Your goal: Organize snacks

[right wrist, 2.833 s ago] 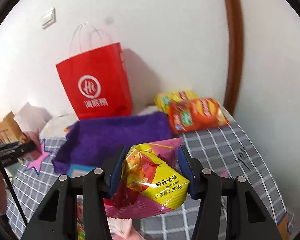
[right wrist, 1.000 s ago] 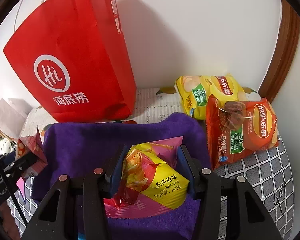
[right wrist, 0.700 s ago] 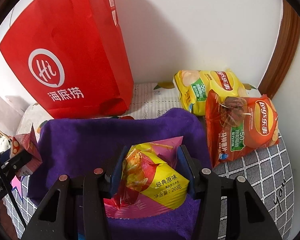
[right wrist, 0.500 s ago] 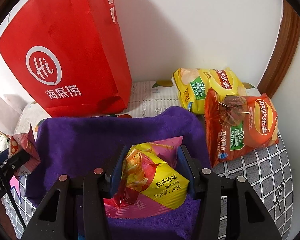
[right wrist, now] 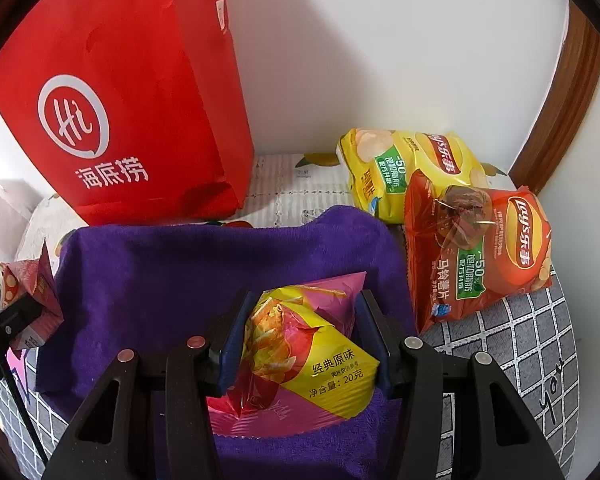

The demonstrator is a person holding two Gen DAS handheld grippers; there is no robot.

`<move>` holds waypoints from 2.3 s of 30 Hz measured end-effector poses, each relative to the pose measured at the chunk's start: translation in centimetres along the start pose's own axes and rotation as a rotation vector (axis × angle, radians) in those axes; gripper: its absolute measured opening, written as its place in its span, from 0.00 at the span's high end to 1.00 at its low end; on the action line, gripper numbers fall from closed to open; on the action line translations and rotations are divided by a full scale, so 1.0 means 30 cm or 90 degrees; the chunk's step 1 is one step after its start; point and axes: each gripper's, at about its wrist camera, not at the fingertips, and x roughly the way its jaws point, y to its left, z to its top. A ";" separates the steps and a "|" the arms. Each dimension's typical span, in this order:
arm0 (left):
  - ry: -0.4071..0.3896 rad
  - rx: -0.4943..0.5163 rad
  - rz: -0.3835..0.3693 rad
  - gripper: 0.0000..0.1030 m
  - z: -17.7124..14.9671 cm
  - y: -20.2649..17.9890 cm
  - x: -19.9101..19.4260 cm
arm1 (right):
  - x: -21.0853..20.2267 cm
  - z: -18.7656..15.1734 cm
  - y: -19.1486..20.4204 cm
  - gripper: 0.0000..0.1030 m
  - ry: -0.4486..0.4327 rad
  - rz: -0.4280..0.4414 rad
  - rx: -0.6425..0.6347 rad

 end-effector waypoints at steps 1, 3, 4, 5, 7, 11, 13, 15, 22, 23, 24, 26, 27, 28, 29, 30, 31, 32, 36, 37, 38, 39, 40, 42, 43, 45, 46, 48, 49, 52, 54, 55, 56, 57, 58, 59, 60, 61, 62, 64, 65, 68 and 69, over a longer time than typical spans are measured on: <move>0.001 0.000 0.000 0.56 0.001 -0.001 0.000 | 0.001 -0.001 0.002 0.49 0.002 0.000 -0.001; 0.002 0.000 0.000 0.57 0.001 0.000 0.001 | 0.005 -0.003 0.005 0.48 0.005 -0.001 -0.005; 0.003 0.000 0.000 0.56 0.001 0.000 0.002 | 0.006 -0.003 0.006 0.48 0.007 -0.002 -0.007; 0.004 0.000 0.000 0.57 0.001 0.000 0.004 | 0.009 -0.004 0.007 0.48 0.010 -0.003 -0.008; 0.007 -0.001 -0.001 0.56 0.001 0.000 0.007 | 0.015 -0.003 0.007 0.48 0.016 -0.004 -0.009; 0.012 -0.003 0.000 0.57 0.001 0.002 0.014 | 0.025 -0.005 0.004 0.44 0.024 -0.007 -0.010; 0.014 -0.003 0.000 0.57 0.000 0.000 0.017 | 0.027 -0.004 0.003 0.42 0.023 -0.015 -0.013; 0.017 -0.003 0.001 0.57 -0.001 -0.002 0.022 | 0.025 -0.004 0.003 0.42 0.022 -0.020 -0.017; 0.028 -0.002 0.002 0.56 -0.007 -0.005 0.040 | -0.017 0.005 -0.002 0.42 0.008 -0.004 -0.010; 0.030 -0.001 0.003 0.56 -0.007 -0.006 0.043 | -0.029 0.008 -0.006 0.42 0.002 -0.003 -0.007; 0.032 -0.001 0.004 0.56 -0.008 -0.005 0.046 | -0.037 0.009 -0.008 0.42 -0.002 -0.002 -0.005; 0.037 -0.003 0.007 0.57 -0.009 -0.005 0.055 | -0.057 0.013 -0.015 0.42 -0.013 0.002 0.000; 0.042 -0.004 0.008 0.57 -0.011 -0.003 0.063 | -0.068 0.015 -0.020 0.42 -0.018 0.004 0.004; 0.047 -0.006 0.009 0.57 -0.011 -0.004 0.069 | -0.080 0.018 -0.025 0.42 -0.024 0.007 0.007; 0.052 -0.008 0.011 0.57 -0.012 -0.002 0.074 | -0.087 0.020 -0.028 0.41 -0.028 0.007 0.009; 0.058 -0.009 0.015 0.57 -0.014 0.000 0.081 | -0.096 0.021 -0.032 0.41 -0.032 0.008 0.014; 0.064 -0.011 0.021 0.56 -0.017 0.003 0.089 | -0.102 0.022 -0.036 0.41 -0.035 0.009 0.018; 0.068 -0.012 0.026 0.56 -0.019 0.006 0.093 | -0.107 0.023 -0.038 0.41 -0.036 0.012 0.021; 0.079 -0.018 0.036 0.56 -0.025 0.022 0.106 | -0.114 0.023 -0.043 0.41 -0.041 0.011 0.026; 0.081 -0.020 0.036 0.56 -0.026 0.025 0.108 | -0.113 0.022 -0.043 0.41 -0.041 0.012 0.026; 0.083 -0.021 0.035 0.56 -0.027 0.029 0.110 | -0.109 0.022 -0.043 0.40 -0.039 0.012 0.026; 0.085 -0.023 0.033 0.56 -0.028 0.032 0.112 | -0.110 0.020 -0.043 0.40 -0.037 0.011 0.026; 0.089 -0.025 0.034 0.56 -0.029 0.034 0.115 | -0.107 0.020 -0.043 0.40 -0.035 0.009 0.026; 0.094 -0.027 0.035 0.56 -0.029 0.038 0.120 | -0.101 0.019 -0.041 0.40 -0.031 0.004 0.023; 0.094 -0.027 0.035 0.56 -0.028 0.036 0.124 | -0.098 0.020 -0.039 0.40 -0.030 0.003 0.021; 0.100 -0.032 0.036 0.56 -0.028 0.042 0.130 | -0.098 0.019 -0.036 0.40 -0.031 0.005 0.020; 0.103 -0.037 0.034 0.56 -0.028 0.046 0.131 | -0.099 0.019 -0.035 0.40 -0.032 0.007 0.019; 0.106 -0.047 0.021 0.56 -0.025 0.055 0.130 | -0.103 0.019 -0.032 0.40 -0.035 0.009 0.018; 0.106 -0.049 0.018 0.53 -0.023 0.057 0.128 | -0.107 0.019 -0.031 0.40 -0.038 0.009 0.017; 0.098 -0.051 0.019 0.44 -0.016 0.059 0.110 | -0.121 0.020 -0.027 0.40 -0.048 0.013 0.018; 0.089 -0.049 0.013 0.44 -0.012 0.057 0.089 | -0.136 0.022 -0.023 0.40 -0.055 0.019 0.018; 0.086 -0.050 0.009 0.44 -0.009 0.056 0.080 | -0.147 0.023 -0.021 0.40 -0.060 0.022 0.018; 0.080 -0.052 0.002 0.43 -0.006 0.056 0.065 | -0.158 0.024 -0.018 0.40 -0.064 0.024 0.019; 0.074 -0.052 -0.003 0.43 -0.004 0.054 0.052 | -0.170 0.025 -0.016 0.40 -0.069 0.026 0.021; 0.071 -0.052 -0.004 0.43 -0.001 0.051 0.044 | -0.186 0.025 -0.013 0.40 -0.076 0.027 0.023; 0.065 -0.050 -0.006 0.43 0.002 0.045 0.027 | -0.201 0.024 -0.010 0.40 -0.081 0.028 0.025; 0.061 -0.049 -0.007 0.43 0.004 0.043 0.016 | -0.217 0.024 -0.006 0.40 -0.087 0.032 0.026; 0.055 -0.047 -0.009 0.43 0.006 0.039 0.002 | -0.235 0.023 -0.001 0.40 -0.094 0.035 0.026; 0.047 -0.045 -0.007 0.43 0.008 0.034 -0.015 | -0.254 0.019 0.005 0.40 -0.105 0.037 0.025; 0.035 -0.039 -0.002 0.43 0.010 0.028 -0.041 | -0.281 0.011 0.017 0.40 -0.120 0.028 0.020; 0.027 -0.033 0.001 0.43 0.012 0.023 -0.061 | -0.292 0.006 0.022 0.40 -0.123 0.020 0.017; 0.008 -0.024 0.003 0.43 0.016 0.013 -0.104 | -0.331 -0.033 0.021 0.40 -0.122 0.026 0.013; 0.003 -0.022 0.000 0.43 0.017 0.010 -0.117 | -0.340 -0.051 0.018 0.40 -0.120 0.028 0.008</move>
